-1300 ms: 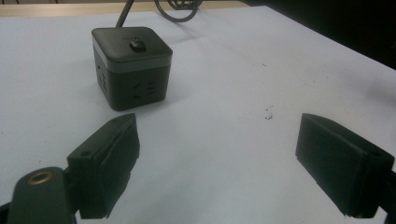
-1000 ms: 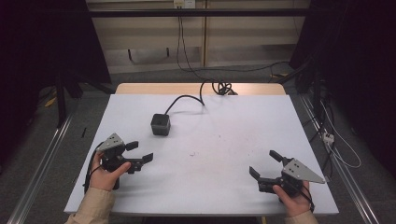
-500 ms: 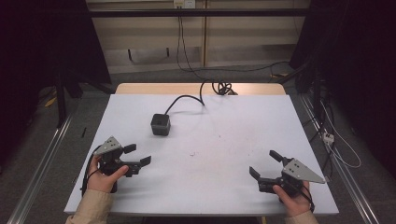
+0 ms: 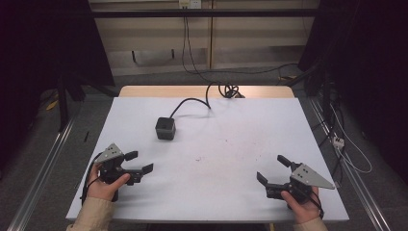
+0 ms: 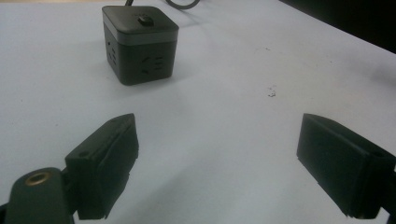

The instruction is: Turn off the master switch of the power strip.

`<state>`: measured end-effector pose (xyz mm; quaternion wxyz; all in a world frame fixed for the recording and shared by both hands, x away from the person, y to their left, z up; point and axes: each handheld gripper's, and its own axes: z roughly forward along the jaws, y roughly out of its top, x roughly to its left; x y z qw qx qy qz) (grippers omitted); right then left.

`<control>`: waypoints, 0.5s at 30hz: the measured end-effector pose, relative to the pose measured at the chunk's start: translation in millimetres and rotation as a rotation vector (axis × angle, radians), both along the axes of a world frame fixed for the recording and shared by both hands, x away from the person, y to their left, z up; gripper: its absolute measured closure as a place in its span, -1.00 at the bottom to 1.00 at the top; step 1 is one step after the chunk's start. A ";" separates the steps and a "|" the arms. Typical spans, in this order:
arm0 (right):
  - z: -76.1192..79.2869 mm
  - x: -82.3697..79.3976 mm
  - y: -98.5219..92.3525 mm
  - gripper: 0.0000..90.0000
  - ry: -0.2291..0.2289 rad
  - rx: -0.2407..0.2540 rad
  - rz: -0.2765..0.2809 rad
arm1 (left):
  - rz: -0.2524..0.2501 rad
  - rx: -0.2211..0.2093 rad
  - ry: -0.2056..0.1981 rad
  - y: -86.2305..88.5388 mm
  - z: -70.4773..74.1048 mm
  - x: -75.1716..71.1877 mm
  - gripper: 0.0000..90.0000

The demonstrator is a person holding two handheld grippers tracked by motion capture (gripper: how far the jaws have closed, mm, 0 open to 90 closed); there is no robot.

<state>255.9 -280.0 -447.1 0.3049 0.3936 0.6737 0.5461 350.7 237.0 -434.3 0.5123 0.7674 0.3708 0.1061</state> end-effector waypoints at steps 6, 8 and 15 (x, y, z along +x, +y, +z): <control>-0.1 0.0 0.2 -0.91 0.001 0.001 0.001 | 0.002 0.001 -0.002 2.9 -0.8 -2.2 -0.73; -0.1 0.0 0.2 -0.90 0.002 0.001 0.002 | 0.002 0.002 -0.001 3.7 -1.0 -2.9 -0.73; -0.4 -0.1 0.2 -0.90 0.003 0.001 0.000 | 0.005 0.008 -0.003 6.1 -2.9 -5.4 -0.73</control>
